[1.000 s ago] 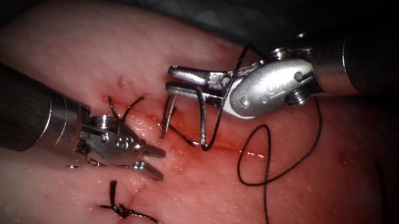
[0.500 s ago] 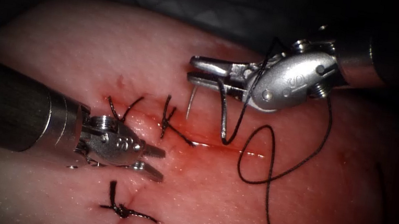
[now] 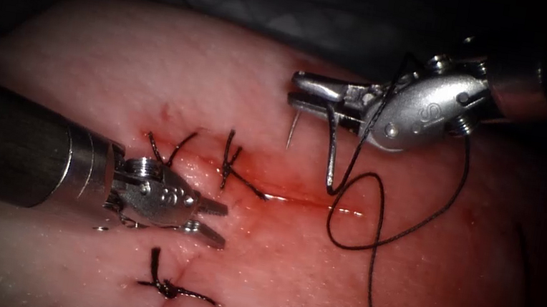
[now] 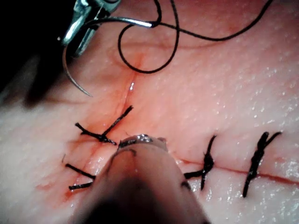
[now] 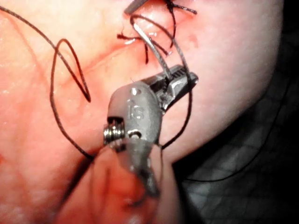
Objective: Wound Closure
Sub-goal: With right hand, pierce needle above the wound
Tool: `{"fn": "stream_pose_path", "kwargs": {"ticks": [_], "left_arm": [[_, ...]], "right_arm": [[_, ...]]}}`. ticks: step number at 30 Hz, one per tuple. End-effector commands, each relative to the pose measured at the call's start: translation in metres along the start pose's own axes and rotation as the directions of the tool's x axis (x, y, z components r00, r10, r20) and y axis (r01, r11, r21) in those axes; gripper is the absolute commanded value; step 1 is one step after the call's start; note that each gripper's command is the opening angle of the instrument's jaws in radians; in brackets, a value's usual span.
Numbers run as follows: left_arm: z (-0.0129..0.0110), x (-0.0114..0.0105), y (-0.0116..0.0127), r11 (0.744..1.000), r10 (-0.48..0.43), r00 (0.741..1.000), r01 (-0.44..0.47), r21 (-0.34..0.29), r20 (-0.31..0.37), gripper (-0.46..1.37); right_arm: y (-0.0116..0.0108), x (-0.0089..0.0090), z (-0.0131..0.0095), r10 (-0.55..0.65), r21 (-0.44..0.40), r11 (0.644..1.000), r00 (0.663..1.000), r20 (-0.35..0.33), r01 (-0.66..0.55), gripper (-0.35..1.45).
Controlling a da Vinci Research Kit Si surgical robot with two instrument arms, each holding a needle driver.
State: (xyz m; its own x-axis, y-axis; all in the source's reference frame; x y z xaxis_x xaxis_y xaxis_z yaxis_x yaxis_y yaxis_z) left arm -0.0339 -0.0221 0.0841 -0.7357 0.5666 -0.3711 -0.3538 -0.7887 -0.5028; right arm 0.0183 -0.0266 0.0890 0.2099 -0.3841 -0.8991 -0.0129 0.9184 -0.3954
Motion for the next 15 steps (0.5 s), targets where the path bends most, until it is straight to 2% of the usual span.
{"fn": "stream_pose_path", "kwargs": {"ticks": [1,7,15], "left_arm": [[-0.0001,0.0,0.0,1.0,0.0,1.0,0.0,-0.001,0.0,0.19],[-0.0001,0.0,0.0001,1.0,0.0,1.0,0.0,-0.001,0.0,0.21],[-0.0001,-0.0001,0.0001,1.0,-0.001,1.0,0.001,-0.001,0.0,0.23]], "right_arm": [[-0.0002,-0.0003,0.0001,-0.002,-0.003,1.0,1.0,0.004,0.002,-0.35],[-0.0007,-0.0012,0.0003,-0.008,-0.002,1.0,1.0,0.012,0.008,-0.35],[-0.0012,-0.0016,0.0003,-0.013,0.003,1.0,1.0,0.021,0.013,-0.35]]}}
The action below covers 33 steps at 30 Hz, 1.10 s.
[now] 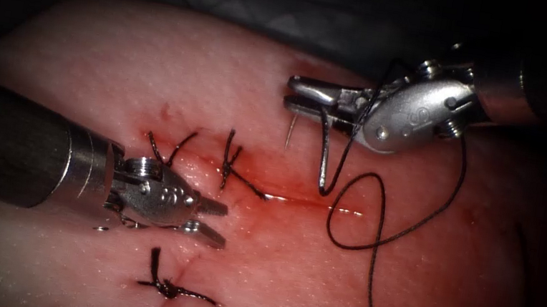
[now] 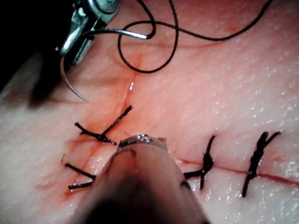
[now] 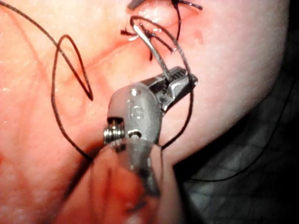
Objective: Wound Closure
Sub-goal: With right hand, pierce needle above the wound
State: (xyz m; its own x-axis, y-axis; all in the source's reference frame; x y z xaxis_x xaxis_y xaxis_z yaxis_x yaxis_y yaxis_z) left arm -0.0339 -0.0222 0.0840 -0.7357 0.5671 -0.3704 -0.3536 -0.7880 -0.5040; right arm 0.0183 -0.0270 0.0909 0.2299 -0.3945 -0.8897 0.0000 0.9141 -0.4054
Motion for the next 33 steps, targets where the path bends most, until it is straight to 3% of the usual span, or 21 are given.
{"fn": "stream_pose_path", "kwargs": {"ticks": [1,14,18,21,24,27,31,33], "left_arm": [[0.0,0.0,0.0,1.0,0.0,1.0,0.0,0.001,0.0,0.23],[-0.0006,0.0006,-0.0005,1.0,-0.01,1.0,0.01,-0.008,0.005,0.16],[-0.0012,0.0014,-0.0009,1.0,-0.018,1.0,0.018,-0.009,-0.001,0.45],[-0.0015,0.0022,-0.0012,1.0,-0.029,0.999,0.029,0.0,-0.032,0.39],[-0.0017,0.0029,-0.0014,0.999,-0.035,0.997,0.036,0.008,-0.073,0.43],[-0.0016,0.0035,-0.0014,0.999,-0.029,0.997,0.03,0.013,-0.071,0.33],[-0.0007,0.0038,-0.001,0.999,-0.021,0.997,0.023,0.024,-0.072,-0.21],[-0.0003,0.0038,-0.0009,0.999,-0.021,0.997,0.023,0.029,-0.073,-0.32]], "right_arm": [[-0.0001,0.0,0.0001,-0.001,-0.008,1.0,1.0,0.001,0.001,-0.35],[-0.0017,-0.001,0.0004,-0.01,0.001,1.0,1.0,0.024,0.01,-0.35],[-0.0022,-0.0012,0.0005,0.015,-0.003,1.0,1.0,0.022,-0.015,-0.35],[-0.0027,-0.0013,0.0005,0.017,0.008,1.0,0.999,0.036,-0.017,-0.35],[-0.0033,-0.0014,0.0006,0.026,0.005,1.0,0.998,0.059,-0.026,-0.35],[-0.0039,-0.0014,0.0006,0.052,-0.006,0.999,0.996,0.069,-0.052,-0.35],[-0.0047,-0.0018,0.0007,0.087,-0.015,0.996,0.993,0.077,-0.086,-0.35],[-0.0052,-0.0021,0.0007,0.108,-0.02,0.994,0.99,0.093,-0.106,-0.35]]}}
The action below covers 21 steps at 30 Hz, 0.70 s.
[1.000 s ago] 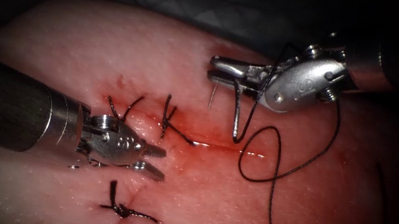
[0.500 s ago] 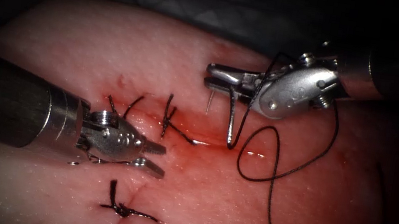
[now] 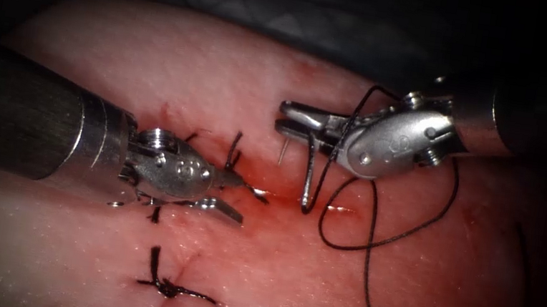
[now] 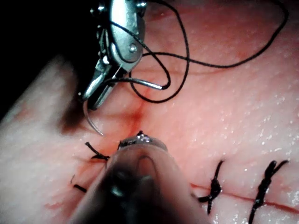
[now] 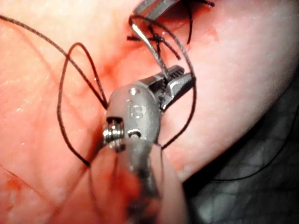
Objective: Wound Closure
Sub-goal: With right hand, pierce needle above the wound
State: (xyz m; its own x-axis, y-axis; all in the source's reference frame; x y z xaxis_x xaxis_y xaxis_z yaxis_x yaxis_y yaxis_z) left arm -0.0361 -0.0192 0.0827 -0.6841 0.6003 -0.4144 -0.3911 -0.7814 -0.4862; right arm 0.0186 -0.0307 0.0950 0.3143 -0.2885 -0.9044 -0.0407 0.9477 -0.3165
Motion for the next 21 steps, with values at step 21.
{"fn": "stream_pose_path", "kwargs": {"ticks": [21], "left_arm": [[0.0056,-0.0026,-0.0002,0.999,0.032,0.999,-0.031,-0.045,0.028,-0.35]], "right_arm": [[-0.0043,-0.0008,0.0011,0.104,0.056,0.992,0.988,0.117,-0.111,-0.35]]}}
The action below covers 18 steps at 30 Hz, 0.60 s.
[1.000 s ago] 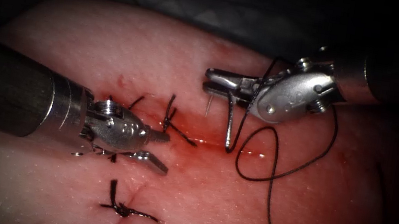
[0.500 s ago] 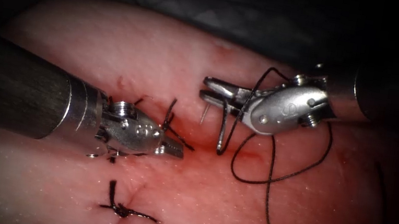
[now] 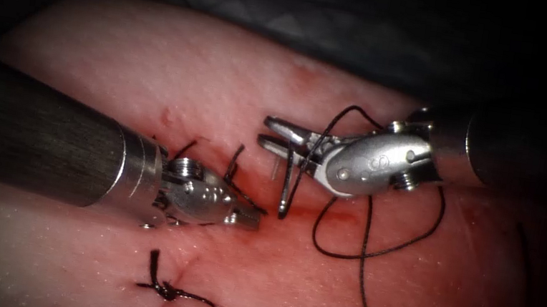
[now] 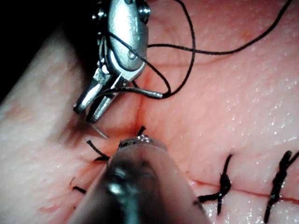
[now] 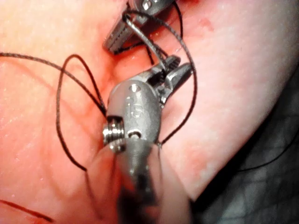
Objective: Wound Closure
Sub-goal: With right hand, pierce needle above the wound
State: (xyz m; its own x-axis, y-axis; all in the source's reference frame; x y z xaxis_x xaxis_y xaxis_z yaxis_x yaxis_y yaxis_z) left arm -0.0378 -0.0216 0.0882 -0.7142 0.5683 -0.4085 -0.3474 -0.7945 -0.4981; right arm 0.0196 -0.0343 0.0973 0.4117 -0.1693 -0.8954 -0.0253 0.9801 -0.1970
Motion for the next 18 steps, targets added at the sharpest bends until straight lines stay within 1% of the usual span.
{"fn": "stream_pose_path", "kwargs": {"ticks": [1,8,14,17,18], "left_arm": [[0.0,-0.0001,-0.0001,1.0,0.0,1.0,0.0,-0.011,-0.001,-0.35],[-0.0004,-0.0004,-0.0003,1.0,-0.008,1.0,0.008,-0.016,-0.001,-0.35],[-0.0006,-0.0005,-0.0001,1.0,-0.014,1.0,0.014,-0.017,0.0,-0.35],[-0.0007,-0.0004,0.0001,1.0,-0.015,1.0,0.015,-0.018,0.0,-0.35],[-0.0007,-0.0004,0.0001,1.0,-0.015,1.0,0.015,-0.019,0.0,-0.35]], "right_arm": [[-0.0005,-0.0003,0.0,0.008,0.007,1.0,1.0,0.021,-0.009,-0.35],[-0.0027,-0.0023,0.0002,0.063,0.036,0.997,0.991,0.121,-0.068,-0.35],[-0.0039,-0.0031,0.0005,0.086,0.074,0.992,0.983,0.164,-0.099,-0.35],[-0.005,-0.0038,0.0007,0.121,0.12,0.981,0.966,0.228,-0.151,-0.35],[-0.0051,-0.0039,0.0008,0.126,0.12,0.98,0.965,0.23,-0.157,-0.35]]}}
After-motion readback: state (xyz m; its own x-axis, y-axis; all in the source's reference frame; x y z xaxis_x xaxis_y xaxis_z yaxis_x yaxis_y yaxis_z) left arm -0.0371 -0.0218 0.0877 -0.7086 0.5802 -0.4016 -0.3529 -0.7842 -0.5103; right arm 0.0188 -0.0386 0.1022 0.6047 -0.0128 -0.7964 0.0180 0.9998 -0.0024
